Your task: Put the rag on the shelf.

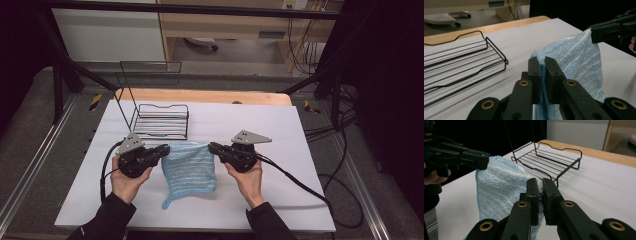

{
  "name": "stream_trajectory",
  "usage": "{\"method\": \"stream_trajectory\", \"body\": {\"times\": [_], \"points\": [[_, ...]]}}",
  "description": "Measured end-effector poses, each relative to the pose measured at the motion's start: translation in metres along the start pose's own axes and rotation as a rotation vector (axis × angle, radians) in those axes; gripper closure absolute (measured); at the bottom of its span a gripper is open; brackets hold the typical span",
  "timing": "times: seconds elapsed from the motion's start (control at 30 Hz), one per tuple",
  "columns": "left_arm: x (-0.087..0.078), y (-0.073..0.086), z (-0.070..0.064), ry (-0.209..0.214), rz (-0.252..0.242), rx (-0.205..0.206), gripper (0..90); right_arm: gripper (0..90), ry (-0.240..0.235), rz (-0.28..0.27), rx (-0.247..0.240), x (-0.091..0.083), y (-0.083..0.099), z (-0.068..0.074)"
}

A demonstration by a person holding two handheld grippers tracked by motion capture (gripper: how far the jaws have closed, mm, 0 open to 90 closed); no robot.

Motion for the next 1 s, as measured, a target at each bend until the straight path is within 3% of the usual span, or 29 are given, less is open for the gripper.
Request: {"method": "stream_trajectory", "body": {"times": [0.5, 1.0], "points": [[-0.011, -0.023, 0.002, -0.015, -0.058, 0.014, 83.7, 84.7, 0.025, -0.078, -0.053, -0.007, -0.028, 0.016], [-0.032, -0.045, 0.022, -0.056, -0.140, -0.011, 83.7, 84.8, 0.037, -0.150, -0.098, 0.008, -0.059, 0.034]]}}
Point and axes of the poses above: each handheld gripper's, and its own axes: x roughly forward along the jaws, y roughly out of its underside, z roughly to its left, the point moved 8 cm from there along x, roughly forward along the jaws, and after that the axes turned 3 degrees about -z, right-handed, at the moved point
